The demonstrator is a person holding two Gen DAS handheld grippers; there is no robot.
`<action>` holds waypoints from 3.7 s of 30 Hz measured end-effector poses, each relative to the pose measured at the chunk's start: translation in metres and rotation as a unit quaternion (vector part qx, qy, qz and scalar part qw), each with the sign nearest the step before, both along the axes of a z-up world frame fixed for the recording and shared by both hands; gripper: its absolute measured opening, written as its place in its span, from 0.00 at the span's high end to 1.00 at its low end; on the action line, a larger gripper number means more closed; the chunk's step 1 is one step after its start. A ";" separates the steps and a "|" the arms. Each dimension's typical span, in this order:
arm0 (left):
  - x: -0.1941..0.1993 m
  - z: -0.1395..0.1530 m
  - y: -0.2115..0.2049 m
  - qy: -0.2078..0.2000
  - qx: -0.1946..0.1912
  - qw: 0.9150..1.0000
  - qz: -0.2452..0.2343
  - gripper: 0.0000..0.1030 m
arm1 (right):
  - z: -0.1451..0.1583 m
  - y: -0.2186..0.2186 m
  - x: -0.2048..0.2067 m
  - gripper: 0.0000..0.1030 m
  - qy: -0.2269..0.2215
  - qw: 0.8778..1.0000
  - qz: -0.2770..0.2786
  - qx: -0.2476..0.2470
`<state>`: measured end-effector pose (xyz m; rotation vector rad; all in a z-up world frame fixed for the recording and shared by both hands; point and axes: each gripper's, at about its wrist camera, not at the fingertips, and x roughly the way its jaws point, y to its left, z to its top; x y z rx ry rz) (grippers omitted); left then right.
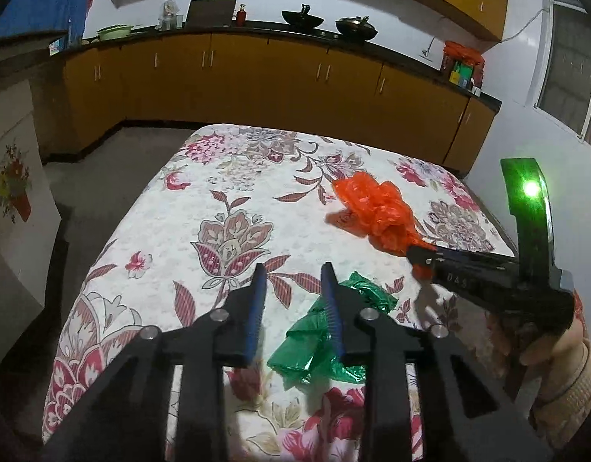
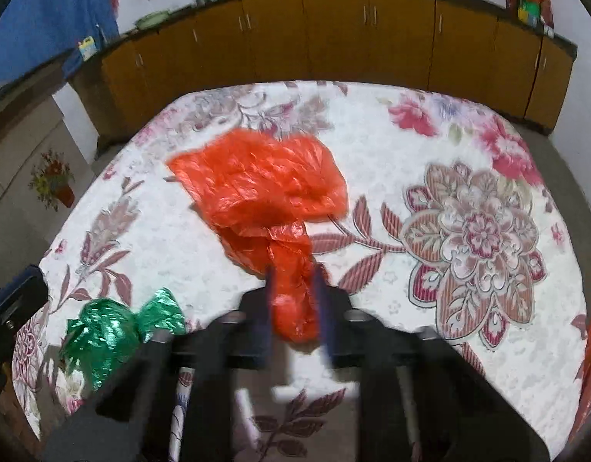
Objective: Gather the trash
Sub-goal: 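Grasp a red bag with the right gripper while the left gripper reaches the green bag, then close the left gripper on the green bag and lift it, then carry the red bag in the right gripper and green bag in the left over the basket, then open both grippers over the red basket to drop the bags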
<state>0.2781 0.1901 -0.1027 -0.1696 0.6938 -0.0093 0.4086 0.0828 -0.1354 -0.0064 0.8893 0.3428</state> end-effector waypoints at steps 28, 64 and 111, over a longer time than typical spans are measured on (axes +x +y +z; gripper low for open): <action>0.006 0.009 -0.070 0.019 0.030 0.997 -0.075 0.88 | 0.065 -0.137 -0.112 0.93 -0.088 0.990 -0.111 0.007; -0.061 0.082 -0.272 -0.044 0.005 0.968 -0.249 0.88 | 0.098 -0.289 -0.251 0.93 -0.117 0.944 -0.308 0.025; -0.042 0.019 -0.386 0.052 -0.032 0.945 -0.322 0.64 | 0.078 -0.363 -0.267 0.62 -0.097 0.921 -0.368 0.085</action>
